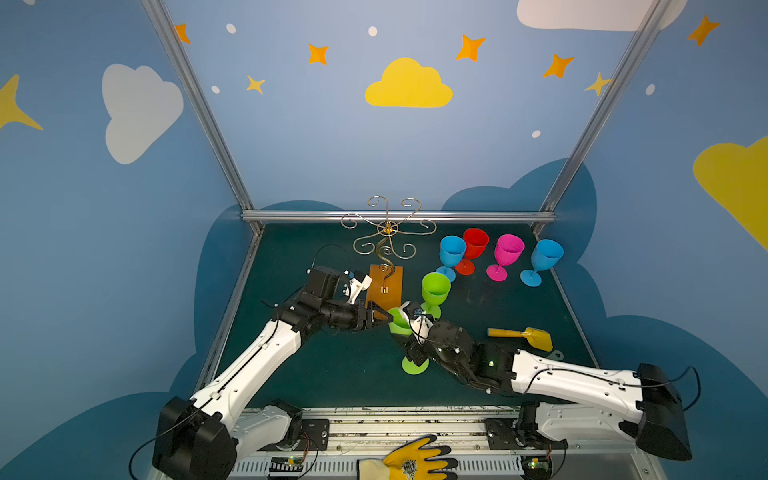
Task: Take the wine glass off the wine glass rack
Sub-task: 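Close the left gripper on the glass bowl beside the right gripper, then open the right gripper and withdraw while the left pulls the glass away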
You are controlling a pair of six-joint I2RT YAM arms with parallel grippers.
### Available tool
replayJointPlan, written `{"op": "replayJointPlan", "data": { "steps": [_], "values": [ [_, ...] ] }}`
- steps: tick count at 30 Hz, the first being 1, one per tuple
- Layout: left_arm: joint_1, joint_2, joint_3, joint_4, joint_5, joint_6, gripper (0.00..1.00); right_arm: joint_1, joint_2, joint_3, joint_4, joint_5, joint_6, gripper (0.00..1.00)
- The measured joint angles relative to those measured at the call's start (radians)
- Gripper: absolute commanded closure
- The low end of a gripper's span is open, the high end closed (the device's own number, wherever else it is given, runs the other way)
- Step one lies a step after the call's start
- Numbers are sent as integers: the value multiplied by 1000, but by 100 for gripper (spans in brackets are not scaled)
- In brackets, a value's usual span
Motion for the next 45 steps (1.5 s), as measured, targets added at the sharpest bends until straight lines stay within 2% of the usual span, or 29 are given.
{"op": "replayJointPlan", "data": {
  "steps": [9, 16, 19, 24, 32, 35, 38, 45],
  "values": [
    [-7, 5, 18, -10, -15, 10, 34, 43, 29, 0, 5, 5, -63, 60],
    [-52, 29, 4, -19, -16, 14, 42, 65, 44, 0, 36, 40, -94, 60],
    [-55, 27, -7, -36, -19, 19, 51, 71, 55, 0, 47, 46, -106, 60],
    [-46, 26, -14, -53, -51, 18, 74, 82, 66, 0, 43, 60, -134, 58],
    [-37, 26, -18, -62, -101, 18, 96, 91, 72, 0, 32, 63, -141, 53],
    [-38, 19, -18, -69, -110, 21, 97, 93, 72, 0, 34, 63, -140, 52],
    [-38, 7, -18, -73, -118, 20, 97, 94, 72, 0, 41, 62, -139, 48],
    [-33, -35, -19, -100, -140, 30, 97, 95, 72, 0, 65, 49, -118, 20]
  ]
}}
